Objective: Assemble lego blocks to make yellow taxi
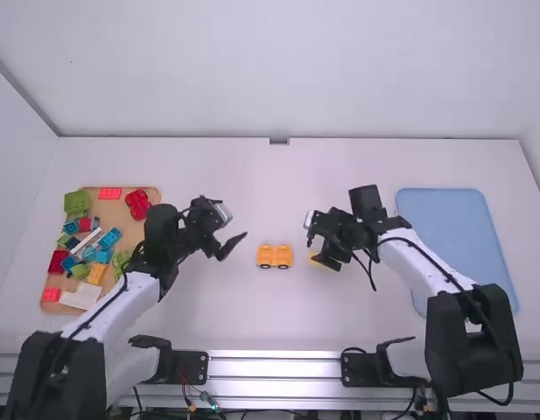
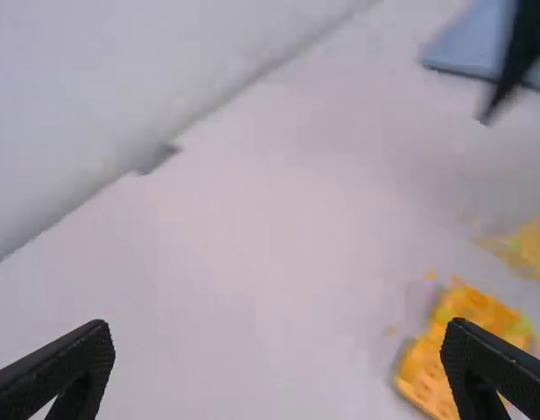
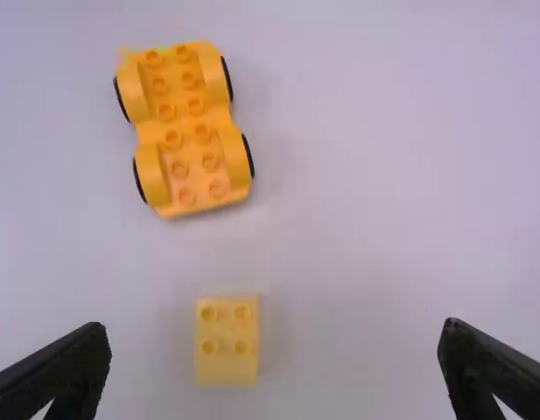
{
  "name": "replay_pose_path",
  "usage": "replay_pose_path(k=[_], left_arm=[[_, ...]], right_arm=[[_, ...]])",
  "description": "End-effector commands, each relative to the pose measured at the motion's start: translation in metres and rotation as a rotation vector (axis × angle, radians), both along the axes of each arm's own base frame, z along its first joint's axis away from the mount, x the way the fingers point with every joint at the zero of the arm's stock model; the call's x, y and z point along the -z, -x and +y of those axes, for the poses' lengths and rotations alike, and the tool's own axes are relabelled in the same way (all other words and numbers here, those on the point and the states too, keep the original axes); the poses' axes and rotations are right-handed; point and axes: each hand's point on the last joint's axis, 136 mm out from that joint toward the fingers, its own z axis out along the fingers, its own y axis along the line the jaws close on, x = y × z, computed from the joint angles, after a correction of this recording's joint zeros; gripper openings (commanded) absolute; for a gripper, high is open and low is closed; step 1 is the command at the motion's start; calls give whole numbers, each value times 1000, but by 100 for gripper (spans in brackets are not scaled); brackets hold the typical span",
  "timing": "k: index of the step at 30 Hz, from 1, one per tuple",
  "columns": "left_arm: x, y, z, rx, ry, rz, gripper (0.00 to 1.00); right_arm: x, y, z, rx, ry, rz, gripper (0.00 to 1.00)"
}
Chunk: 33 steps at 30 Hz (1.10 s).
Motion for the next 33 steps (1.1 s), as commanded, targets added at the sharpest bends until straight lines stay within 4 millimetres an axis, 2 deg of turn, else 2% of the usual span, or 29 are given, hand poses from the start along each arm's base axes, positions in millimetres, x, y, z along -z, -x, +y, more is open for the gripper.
replay_pose_path(k=[1,6,13,20,22,29,33], left_arm=[[5,37,-34,385,-10,-140,99],[28,57,-48,588,47,-179,99],[55,41,-59,667,184,-20,99],[58,33,-65,728,245,-7,99],[56,35,-65,739,257,-7,99],[55,36,-65,737,275,19,99],[55,38,-67,742,277,25,99]], right_arm=[[9,18,0,-16,-131,24,99],[14,17,-6,57,-238,6,99],[32,34,-6,31,-303,-67,99],[41,42,-7,30,-307,-100,100],[43,43,-7,6,-299,-127,96],[58,20,-9,41,-341,-112,96],[65,9,-11,38,-417,-56,90]])
